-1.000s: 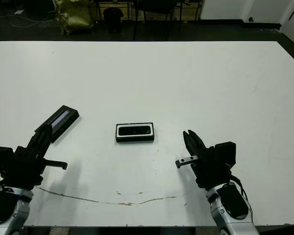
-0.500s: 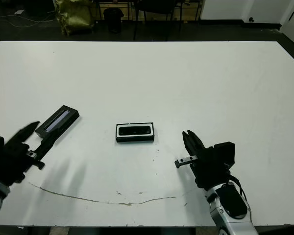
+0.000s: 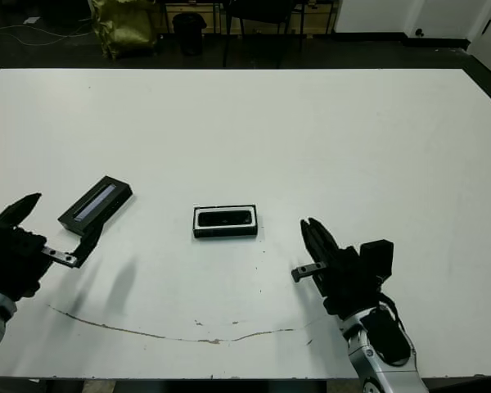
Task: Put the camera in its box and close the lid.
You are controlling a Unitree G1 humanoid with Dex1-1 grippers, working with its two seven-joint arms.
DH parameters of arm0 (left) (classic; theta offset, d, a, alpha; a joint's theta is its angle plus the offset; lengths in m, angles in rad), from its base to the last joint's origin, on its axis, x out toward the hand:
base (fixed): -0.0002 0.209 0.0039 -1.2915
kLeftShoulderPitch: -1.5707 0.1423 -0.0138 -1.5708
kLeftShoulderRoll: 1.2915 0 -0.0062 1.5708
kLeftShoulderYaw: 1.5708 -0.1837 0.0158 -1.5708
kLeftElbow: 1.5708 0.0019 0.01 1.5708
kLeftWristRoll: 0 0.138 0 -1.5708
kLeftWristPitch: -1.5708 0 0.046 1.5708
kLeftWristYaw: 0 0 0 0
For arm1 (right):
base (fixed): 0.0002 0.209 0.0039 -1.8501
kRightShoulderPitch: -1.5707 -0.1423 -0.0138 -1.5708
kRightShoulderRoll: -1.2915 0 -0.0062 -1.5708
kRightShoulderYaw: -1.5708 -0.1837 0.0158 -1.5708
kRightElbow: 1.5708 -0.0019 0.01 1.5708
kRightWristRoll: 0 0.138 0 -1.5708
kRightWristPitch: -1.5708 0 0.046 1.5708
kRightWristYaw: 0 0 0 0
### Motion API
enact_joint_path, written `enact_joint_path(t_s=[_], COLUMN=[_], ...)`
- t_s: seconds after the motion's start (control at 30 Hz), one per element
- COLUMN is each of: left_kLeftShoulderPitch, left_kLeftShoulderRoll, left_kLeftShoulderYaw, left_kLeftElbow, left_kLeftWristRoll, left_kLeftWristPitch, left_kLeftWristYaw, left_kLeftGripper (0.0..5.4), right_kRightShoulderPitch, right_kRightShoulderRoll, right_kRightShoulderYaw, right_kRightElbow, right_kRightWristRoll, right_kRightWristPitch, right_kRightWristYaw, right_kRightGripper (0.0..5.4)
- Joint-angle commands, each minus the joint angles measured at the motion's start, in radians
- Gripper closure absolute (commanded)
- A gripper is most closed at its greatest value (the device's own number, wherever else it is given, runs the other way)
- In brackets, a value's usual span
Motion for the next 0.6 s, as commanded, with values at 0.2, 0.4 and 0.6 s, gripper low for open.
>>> enact_joint_path(t_s=[0.2,0.4,0.6], left_kLeftShoulderPitch=[-0.048,-0.099,-0.14], left_kLeftShoulderRoll=[-0.005,0.008,0.016], left_kLeftShoulderYaw=[-0.003,-0.002,-0.005], left_kLeftElbow=[0.126,0.238,0.309], left_kLeftWristRoll=[-0.042,-0.054,-0.04], left_kLeftWristPitch=[0.02,-0.013,-0.032], left_kLeftWristYaw=[-0.033,-0.073,-0.088], left_kLeftGripper=[0.02,0.02,0.02], right_kRightShoulderPitch=[0.016,0.021,0.032], right_kRightShoulderRoll=[0.0,0.001,-0.001], right_kRightShoulderYaw=[0.006,0.009,0.019], right_kRightElbow=[0.014,0.011,-0.001], right_kRightWristRoll=[0.012,0.027,0.012], right_kRightWristPitch=[0.011,0.015,0.03], right_kRightWristYaw=[-0.009,-0.005,-0.019], right_kRightGripper=[5.4,5.4,5.4])
